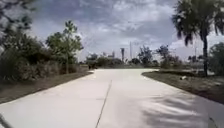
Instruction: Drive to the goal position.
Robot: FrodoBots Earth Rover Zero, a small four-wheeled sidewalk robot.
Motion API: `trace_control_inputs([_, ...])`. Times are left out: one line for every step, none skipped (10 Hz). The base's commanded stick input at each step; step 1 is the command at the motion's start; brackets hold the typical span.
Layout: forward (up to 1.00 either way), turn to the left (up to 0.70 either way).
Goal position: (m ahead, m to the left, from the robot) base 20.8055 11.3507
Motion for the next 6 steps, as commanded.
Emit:
trace_control_inputs([0.7, 0.0])
trace_control_inputs([0.7, 0.0])
trace_control_inputs([0.7, 0.0])
trace_control_inputs([0.7, 0.0])
trace_control_inputs([0.7, 0.0])
trace_control_inputs([0.7, 0.0])
